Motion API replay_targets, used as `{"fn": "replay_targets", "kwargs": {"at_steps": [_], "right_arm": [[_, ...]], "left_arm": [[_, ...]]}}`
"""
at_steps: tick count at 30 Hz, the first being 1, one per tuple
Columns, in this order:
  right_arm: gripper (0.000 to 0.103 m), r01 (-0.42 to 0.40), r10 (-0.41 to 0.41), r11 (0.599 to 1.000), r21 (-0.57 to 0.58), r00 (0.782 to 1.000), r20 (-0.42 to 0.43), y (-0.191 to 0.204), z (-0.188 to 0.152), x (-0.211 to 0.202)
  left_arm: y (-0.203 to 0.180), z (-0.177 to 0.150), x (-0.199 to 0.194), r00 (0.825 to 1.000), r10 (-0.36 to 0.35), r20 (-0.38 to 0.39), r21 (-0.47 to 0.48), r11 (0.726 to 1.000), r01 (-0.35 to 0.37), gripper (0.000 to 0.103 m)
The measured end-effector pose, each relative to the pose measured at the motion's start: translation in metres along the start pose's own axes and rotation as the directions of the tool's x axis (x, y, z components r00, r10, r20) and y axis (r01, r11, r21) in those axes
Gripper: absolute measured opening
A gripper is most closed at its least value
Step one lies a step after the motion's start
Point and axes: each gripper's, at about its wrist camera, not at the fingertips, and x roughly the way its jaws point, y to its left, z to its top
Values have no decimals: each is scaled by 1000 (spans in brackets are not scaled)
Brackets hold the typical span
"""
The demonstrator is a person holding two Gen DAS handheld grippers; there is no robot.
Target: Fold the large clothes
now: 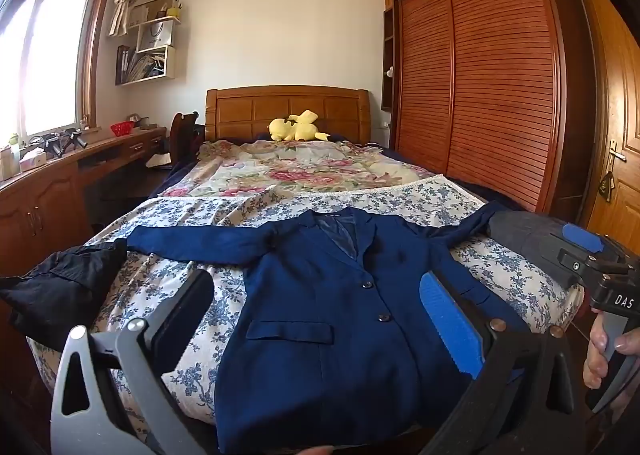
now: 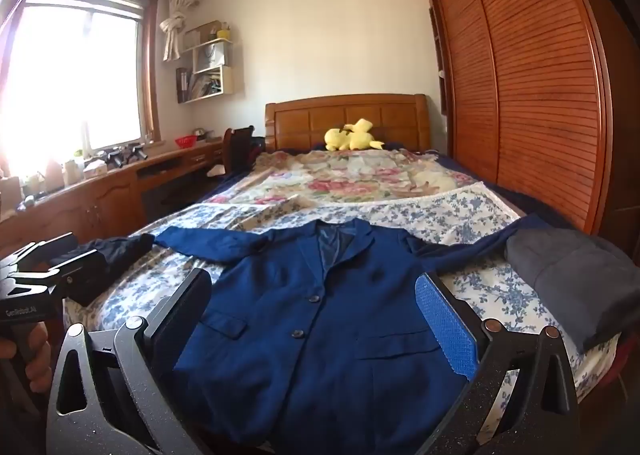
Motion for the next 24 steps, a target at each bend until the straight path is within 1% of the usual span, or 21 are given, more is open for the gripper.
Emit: {"fn": "replay_targets", "kwargs": {"at_steps": [1,10,24], "right_arm": [[103,-6,6,1000,21,1000,-8,0,0,0],[103,-4,4,1000,4,1000,4,2,1,-3],[103,-5,5,1000,-3,1000,5,5,0,-3]], "left_arm": [[0,0,0,1000,-1,7,-4,1000,1,103],[10,-2,0,1000,1,-1,-6,1000,-1,103],[6,-2,3,1000,9,-6,1,1000,-9,103]]}}
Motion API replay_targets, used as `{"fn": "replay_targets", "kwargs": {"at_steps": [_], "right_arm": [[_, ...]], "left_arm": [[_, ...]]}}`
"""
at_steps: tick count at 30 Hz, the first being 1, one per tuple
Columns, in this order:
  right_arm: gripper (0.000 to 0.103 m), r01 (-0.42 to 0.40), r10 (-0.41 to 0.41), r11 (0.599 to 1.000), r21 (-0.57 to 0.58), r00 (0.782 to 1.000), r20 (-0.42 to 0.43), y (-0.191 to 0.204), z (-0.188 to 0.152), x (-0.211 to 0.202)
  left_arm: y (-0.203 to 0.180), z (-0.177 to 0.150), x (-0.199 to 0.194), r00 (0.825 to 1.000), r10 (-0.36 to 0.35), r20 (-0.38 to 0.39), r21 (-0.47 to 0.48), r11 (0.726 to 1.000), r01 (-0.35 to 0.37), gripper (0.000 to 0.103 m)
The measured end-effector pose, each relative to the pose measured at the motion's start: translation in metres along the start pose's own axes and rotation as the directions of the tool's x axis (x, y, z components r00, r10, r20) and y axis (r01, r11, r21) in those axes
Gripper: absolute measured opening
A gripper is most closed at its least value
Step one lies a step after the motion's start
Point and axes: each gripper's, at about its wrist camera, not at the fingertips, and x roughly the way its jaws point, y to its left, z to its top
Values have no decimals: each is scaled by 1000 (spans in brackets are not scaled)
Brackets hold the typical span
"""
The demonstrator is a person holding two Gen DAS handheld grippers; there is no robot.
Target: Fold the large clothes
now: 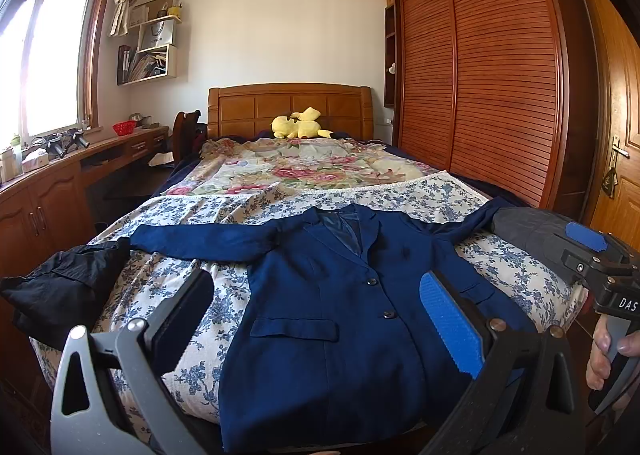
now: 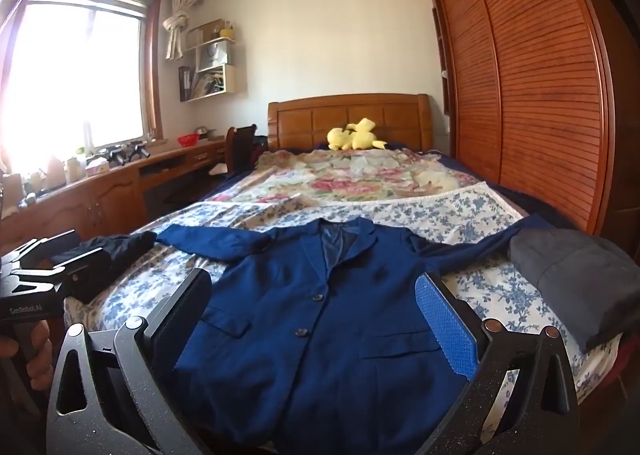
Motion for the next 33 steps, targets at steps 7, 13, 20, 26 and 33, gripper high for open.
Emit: {"fn": "replay_targets", "kwargs": {"at_steps": [7,13,20,26,33], "right_arm": [[103,0,0,1000,0,1000,-1,-1,1,0],[103,1,-1,1000,0,1000,-1,-1,0,0],[103,-3,3,1000,1,1000,-1,-2,1,-1],[103,-1,1,1000,-1,1000,2,2,0,-2],[103,-1,1,1000,0,1000,2,2,0,-2]], "left_arm": [[1,0,-1,1000,4,0,1,1000,-4,103],[1,0,-2,1000,5,0,1,1000,-5,103],[1,0,-1,1000,4,1,1,1000,-4,103],[1,0,-4,1000,2,9,3,1000,-2,103],[-2,1,-7,1000,2,14,7,1000,-2,103]]}}
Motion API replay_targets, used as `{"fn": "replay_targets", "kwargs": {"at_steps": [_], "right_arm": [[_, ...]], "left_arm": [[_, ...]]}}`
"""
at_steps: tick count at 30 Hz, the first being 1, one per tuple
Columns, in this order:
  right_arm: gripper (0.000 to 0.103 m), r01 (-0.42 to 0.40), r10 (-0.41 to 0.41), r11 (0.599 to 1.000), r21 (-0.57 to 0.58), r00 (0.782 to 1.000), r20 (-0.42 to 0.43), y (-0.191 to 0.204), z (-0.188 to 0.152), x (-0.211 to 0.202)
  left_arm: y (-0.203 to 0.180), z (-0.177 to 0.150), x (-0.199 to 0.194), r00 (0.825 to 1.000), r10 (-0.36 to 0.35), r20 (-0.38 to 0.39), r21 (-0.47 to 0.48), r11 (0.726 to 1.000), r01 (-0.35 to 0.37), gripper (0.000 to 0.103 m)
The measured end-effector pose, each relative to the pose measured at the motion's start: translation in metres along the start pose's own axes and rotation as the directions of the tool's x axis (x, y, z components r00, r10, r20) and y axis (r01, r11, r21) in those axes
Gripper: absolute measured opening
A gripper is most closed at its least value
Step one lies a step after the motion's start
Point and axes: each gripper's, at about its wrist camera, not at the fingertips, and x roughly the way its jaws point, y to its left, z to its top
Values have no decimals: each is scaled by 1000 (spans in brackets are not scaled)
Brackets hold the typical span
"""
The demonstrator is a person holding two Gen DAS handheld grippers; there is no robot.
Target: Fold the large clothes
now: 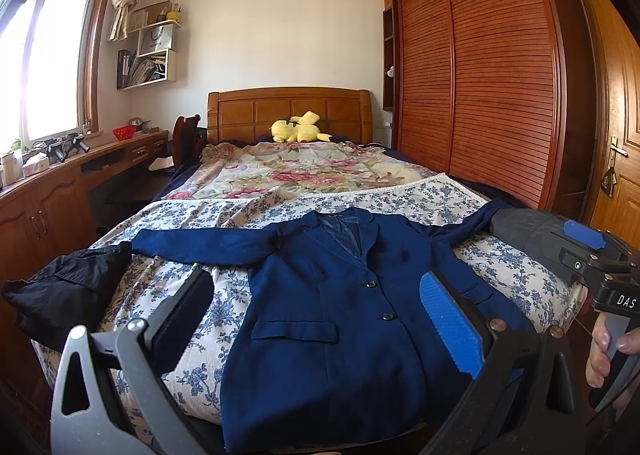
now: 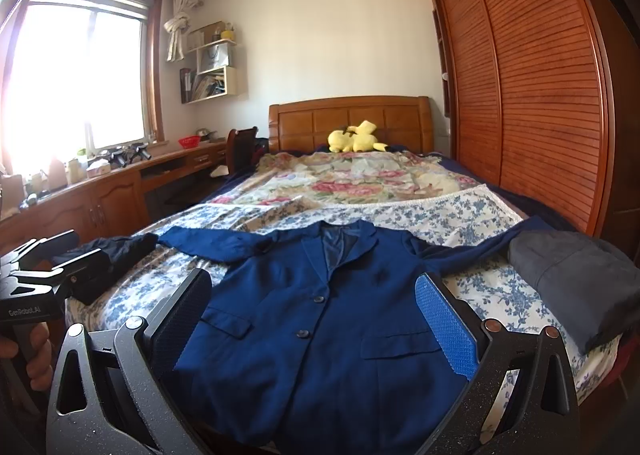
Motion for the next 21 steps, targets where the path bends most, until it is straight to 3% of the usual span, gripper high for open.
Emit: {"fn": "replay_targets", "kwargs": {"at_steps": [21], "right_arm": [[103,-1,1,1000,3,1000,-7,1,2,-2]], "left_arm": [[-1,0,0,1000,1,-3,-1,1000,-1,103]]}}
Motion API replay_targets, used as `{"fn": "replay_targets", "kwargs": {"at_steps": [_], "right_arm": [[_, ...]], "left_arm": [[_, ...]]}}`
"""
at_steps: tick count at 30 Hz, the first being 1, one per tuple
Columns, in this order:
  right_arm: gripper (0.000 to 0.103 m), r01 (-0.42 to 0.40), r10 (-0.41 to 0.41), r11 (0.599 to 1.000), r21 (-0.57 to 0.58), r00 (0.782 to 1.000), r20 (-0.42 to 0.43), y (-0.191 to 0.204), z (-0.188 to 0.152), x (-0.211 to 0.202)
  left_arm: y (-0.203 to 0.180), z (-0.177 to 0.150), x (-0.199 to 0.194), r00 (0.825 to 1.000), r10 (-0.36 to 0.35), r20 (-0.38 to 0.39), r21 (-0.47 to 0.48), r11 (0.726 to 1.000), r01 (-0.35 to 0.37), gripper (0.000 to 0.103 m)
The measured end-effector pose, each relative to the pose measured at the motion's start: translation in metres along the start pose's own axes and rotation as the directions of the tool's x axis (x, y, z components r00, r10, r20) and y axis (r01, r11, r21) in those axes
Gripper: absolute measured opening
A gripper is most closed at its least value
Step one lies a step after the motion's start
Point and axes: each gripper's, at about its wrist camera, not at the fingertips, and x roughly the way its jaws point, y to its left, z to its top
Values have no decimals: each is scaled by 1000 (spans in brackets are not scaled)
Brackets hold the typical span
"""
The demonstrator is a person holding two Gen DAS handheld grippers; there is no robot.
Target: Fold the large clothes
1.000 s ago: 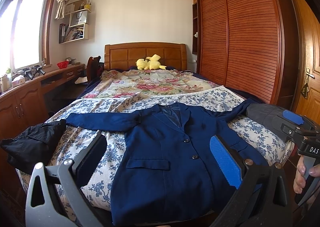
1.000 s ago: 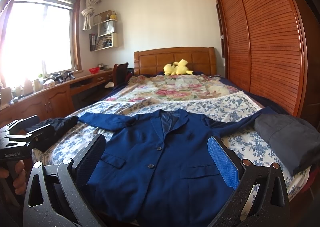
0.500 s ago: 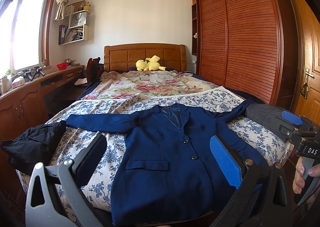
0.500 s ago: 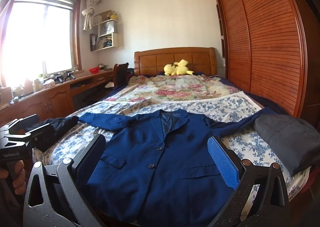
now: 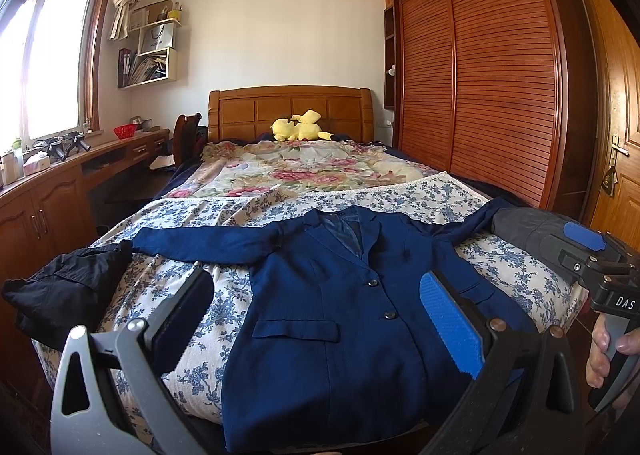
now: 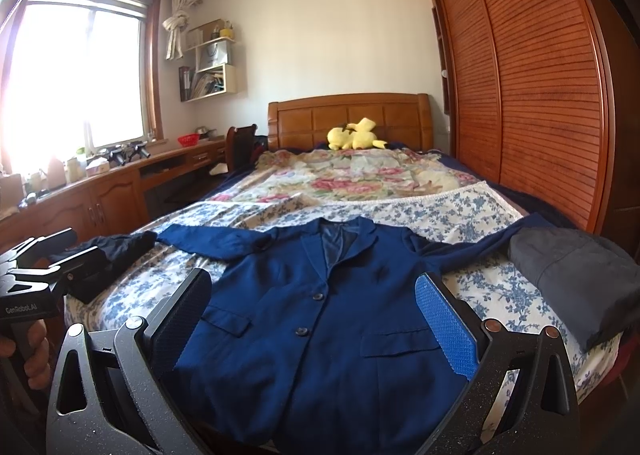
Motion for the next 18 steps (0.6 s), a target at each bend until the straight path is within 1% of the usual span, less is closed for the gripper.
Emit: {"fn": "replay_targets", "kwargs": {"at_steps": [13,18], "right_arm": [[103,1,-1,1000,-1,1000,-2,1,0,0],[103,-6,6,1000,-7,1000,-14,1,-4,6]], "left_arm": [[7,-5,6,1000,9,-12,-12,1000,-9,103],[14,-11,21,998,40,-39,-9,999,-40,103]]}}
